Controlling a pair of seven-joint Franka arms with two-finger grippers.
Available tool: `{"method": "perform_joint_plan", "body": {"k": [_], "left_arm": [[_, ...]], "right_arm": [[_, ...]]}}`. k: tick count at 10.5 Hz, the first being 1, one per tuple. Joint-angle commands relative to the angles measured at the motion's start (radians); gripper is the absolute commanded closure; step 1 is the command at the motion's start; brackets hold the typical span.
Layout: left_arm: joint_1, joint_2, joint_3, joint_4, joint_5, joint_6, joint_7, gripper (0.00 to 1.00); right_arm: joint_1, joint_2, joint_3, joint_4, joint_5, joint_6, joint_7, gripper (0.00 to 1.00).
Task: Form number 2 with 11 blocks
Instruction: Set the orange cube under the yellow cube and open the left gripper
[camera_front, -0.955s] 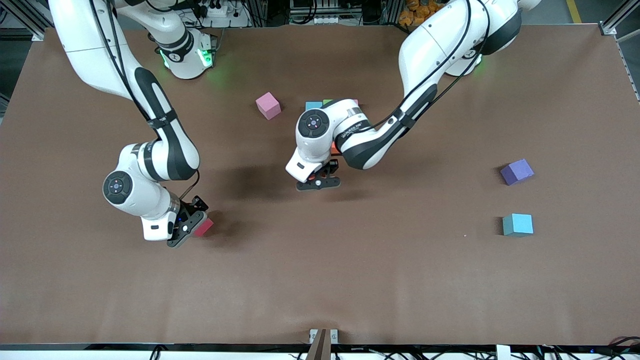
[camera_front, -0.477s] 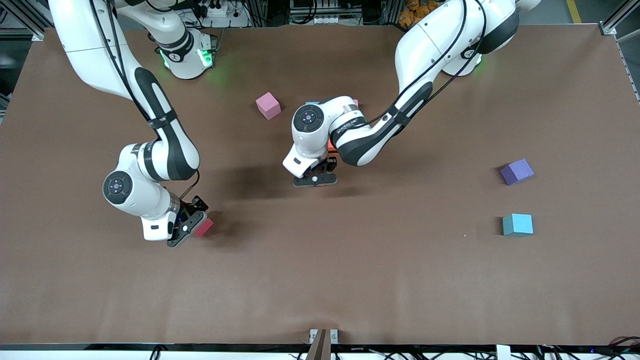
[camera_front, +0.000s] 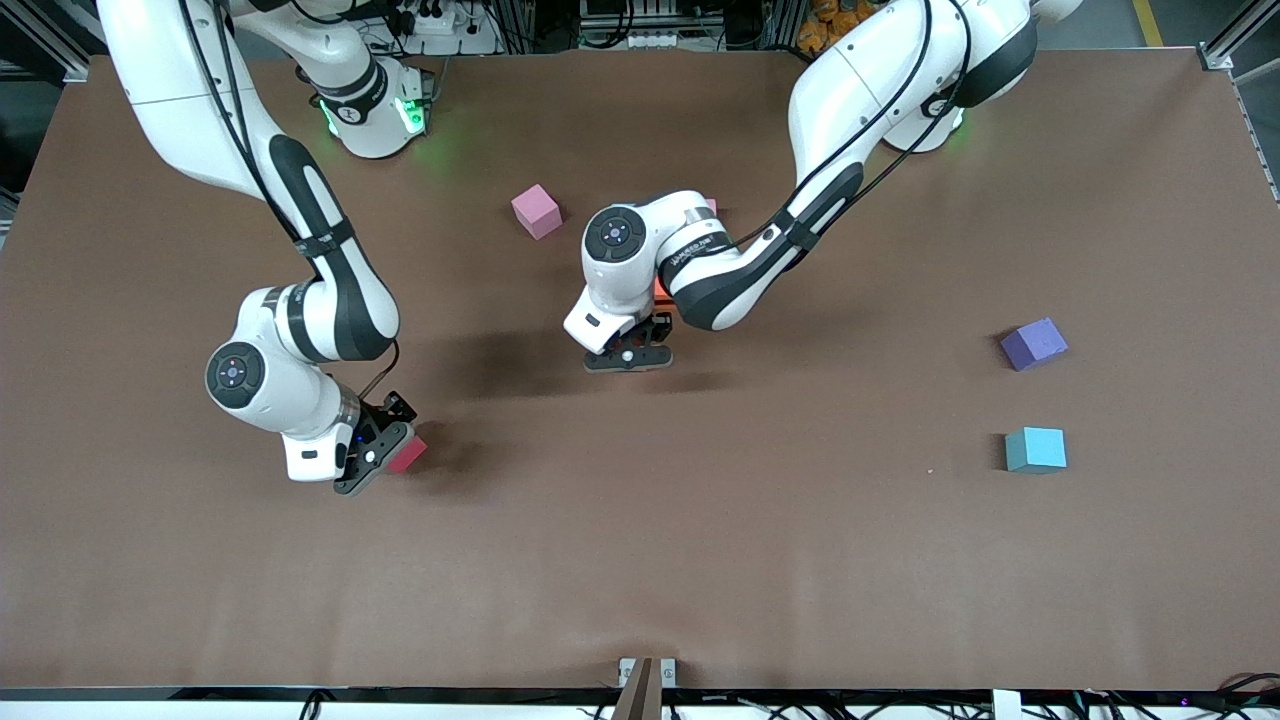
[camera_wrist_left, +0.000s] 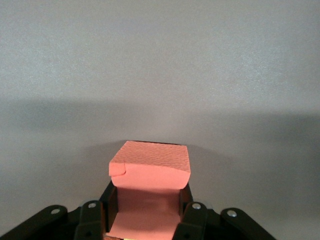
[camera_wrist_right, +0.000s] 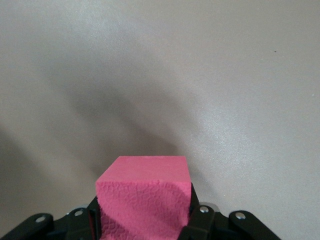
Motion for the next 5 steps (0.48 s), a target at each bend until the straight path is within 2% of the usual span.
{"method": "perform_joint_plan", "body": {"k": [1,5], "left_arm": [[-0.01,-0.025,0.013,-0.014,0.024,-0.007,-0.026,0.63],[-0.011,-0.018,0.013,-0.013,0.04,-0.004,-0.025,0.63]], "right_arm": [[-0.009,0.004,0.005,0.007,0.007,-0.007,-0.015,0.7],[-0.009,0.005,0.005,0.005,0.007,-0.007,-0.015,0.7]]}}
